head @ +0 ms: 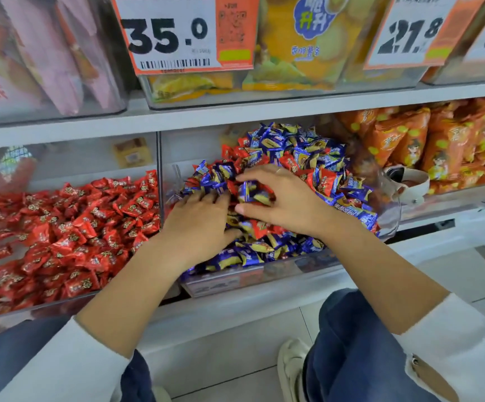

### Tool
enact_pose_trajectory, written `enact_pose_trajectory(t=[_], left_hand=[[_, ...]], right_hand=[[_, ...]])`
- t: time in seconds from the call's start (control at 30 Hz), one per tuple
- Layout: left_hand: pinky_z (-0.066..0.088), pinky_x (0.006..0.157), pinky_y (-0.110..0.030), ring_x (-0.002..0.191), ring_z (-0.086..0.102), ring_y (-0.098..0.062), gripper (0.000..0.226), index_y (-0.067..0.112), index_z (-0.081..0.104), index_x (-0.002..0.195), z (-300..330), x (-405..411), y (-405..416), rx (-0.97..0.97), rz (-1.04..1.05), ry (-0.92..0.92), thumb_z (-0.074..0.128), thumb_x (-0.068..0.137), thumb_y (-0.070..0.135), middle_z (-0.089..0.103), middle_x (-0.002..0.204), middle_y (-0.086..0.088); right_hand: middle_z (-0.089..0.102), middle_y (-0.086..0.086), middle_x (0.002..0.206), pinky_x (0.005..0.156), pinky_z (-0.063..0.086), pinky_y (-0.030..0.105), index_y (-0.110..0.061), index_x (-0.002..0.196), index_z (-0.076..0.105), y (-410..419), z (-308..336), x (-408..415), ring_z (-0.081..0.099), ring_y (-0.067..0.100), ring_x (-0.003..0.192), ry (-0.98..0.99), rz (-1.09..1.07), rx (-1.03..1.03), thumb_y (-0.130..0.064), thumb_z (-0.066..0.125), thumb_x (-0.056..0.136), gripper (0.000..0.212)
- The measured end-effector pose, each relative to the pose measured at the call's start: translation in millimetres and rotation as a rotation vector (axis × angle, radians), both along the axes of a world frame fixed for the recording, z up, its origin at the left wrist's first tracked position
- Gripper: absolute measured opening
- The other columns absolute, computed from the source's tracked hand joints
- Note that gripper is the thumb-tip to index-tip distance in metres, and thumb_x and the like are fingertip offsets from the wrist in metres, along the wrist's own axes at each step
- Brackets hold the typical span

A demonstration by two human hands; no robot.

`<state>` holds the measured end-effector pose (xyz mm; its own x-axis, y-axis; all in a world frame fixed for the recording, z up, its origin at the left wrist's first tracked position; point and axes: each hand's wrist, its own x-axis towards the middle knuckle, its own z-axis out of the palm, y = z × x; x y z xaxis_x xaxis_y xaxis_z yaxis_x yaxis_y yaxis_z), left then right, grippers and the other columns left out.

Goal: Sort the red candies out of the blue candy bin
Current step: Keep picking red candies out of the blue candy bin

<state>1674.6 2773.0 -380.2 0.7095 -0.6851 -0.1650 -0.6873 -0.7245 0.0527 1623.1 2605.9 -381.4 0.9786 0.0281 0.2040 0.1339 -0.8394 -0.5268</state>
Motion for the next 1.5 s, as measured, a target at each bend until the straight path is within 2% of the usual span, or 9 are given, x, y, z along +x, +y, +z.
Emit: enact_pose_trajectory(t=[0.1, 0.23, 0.33, 0.47, 0.67, 0.93, 1.2, 1.37, 1.5], left_hand=[[0.037, 0.102, -0.038, 0.129, 0.039, -0.028, 0.079, 0.016, 0.021, 0.146, 19, -1, 7, -0.058, 0.006, 0.114, 0.053, 0.086, 0.056, 0.044, 0.141, -0.009], [0.041, 0.072, -0.031, 0.076, 0.053, -0.020, 0.060, 0.017, 0.023, 0.148, 35, 1, 11, -0.198, 0.011, 0.146, 0.048, 0.094, 0.028, 0.059, 0.096, -0.004], [0.040, 0.086, -0.029, 0.097, 0.057, -0.023, 0.047, 0.020, 0.039, 0.141, 36, -3, 5, -0.381, 0.005, 0.143, 0.047, 0.095, 0.019, 0.058, 0.126, -0.003], [0.035, 0.088, -0.025, 0.105, 0.051, -0.014, 0.031, 0.023, 0.060, 0.118, 28, -17, -10, -0.489, -0.122, 0.032, 0.052, 0.092, 0.038, 0.060, 0.114, 0.004], [0.039, 0.088, -0.030, 0.112, 0.044, -0.019, 0.062, 0.018, 0.048, 0.122, 8, -30, -23, -0.319, -0.166, -0.065, 0.061, 0.077, 0.059, 0.050, 0.118, 0.001], [0.040, 0.092, -0.033, 0.118, 0.041, -0.026, 0.058, 0.019, 0.039, 0.136, 6, -23, -22, -0.197, -0.162, -0.065, 0.058, 0.088, 0.046, 0.042, 0.123, -0.007], [0.046, 0.073, -0.037, 0.098, 0.057, -0.029, 0.034, 0.021, 0.046, 0.122, 15, -13, -9, -0.259, -0.158, -0.055, 0.059, 0.091, 0.026, 0.052, 0.106, -0.005], [0.039, 0.067, -0.032, 0.083, 0.056, -0.027, 0.013, 0.016, 0.052, 0.093, 17, -7, -5, -0.477, -0.068, -0.039, 0.063, 0.086, 0.017, 0.052, 0.094, -0.003], [0.028, 0.058, -0.029, 0.068, 0.047, -0.017, 0.031, 0.019, 0.043, 0.075, 19, -9, -8, -0.521, -0.017, 0.012, 0.070, 0.082, 0.034, 0.049, 0.076, 0.002]], right_hand=[[0.053, -0.005, 0.130, 0.098, 0.028, 0.013, -0.025, 0.126, 0.058, -11, 23, -21, 0.046, 0.007, 0.121, 0.056, -0.023, 0.014, -0.041, 0.068, 0.083, 0.047], [0.061, -0.018, 0.115, 0.093, 0.040, 0.014, -0.032, 0.114, 0.063, -38, 40, -51, 0.056, -0.002, 0.106, 0.003, -0.249, 0.250, -0.036, 0.067, 0.084, 0.031], [0.067, -0.017, 0.092, 0.071, 0.046, 0.013, -0.033, 0.093, 0.067, -46, 39, -60, 0.062, 0.001, 0.084, 0.071, -0.309, 0.209, -0.033, 0.071, 0.080, 0.014], [0.065, -0.015, 0.086, 0.062, 0.044, 0.009, -0.035, 0.082, 0.063, -32, 35, -60, 0.059, 0.002, 0.073, 0.158, -0.249, 0.104, -0.041, 0.078, 0.069, 0.020], [0.048, -0.010, 0.117, 0.087, 0.043, 0.026, -0.037, 0.124, 0.049, -19, 24, -58, 0.049, 0.007, 0.101, 0.305, -0.153, -0.078, -0.049, 0.080, 0.062, 0.071], [0.047, -0.001, 0.107, 0.071, 0.048, 0.034, -0.029, 0.122, 0.048, -6, 11, -47, 0.054, 0.022, 0.087, 0.173, -0.179, -0.285, -0.043, 0.075, 0.072, 0.059], [0.053, 0.003, 0.105, 0.064, 0.048, 0.034, -0.024, 0.119, 0.050, 0, 6, -43, 0.058, 0.029, 0.079, 0.066, -0.171, -0.370, -0.035, 0.064, 0.087, 0.037], [0.064, 0.001, 0.083, 0.066, 0.048, 0.028, -0.019, 0.108, 0.060, -9, 5, -41, 0.058, 0.019, 0.070, -0.030, -0.205, -0.147, -0.014, 0.064, 0.086, 0.023], [0.061, 0.006, 0.083, 0.054, 0.034, 0.020, -0.021, 0.109, 0.061, -20, 13, -41, 0.048, 0.010, 0.061, -0.055, -0.314, -0.003, -0.008, 0.055, 0.089, 0.025]])
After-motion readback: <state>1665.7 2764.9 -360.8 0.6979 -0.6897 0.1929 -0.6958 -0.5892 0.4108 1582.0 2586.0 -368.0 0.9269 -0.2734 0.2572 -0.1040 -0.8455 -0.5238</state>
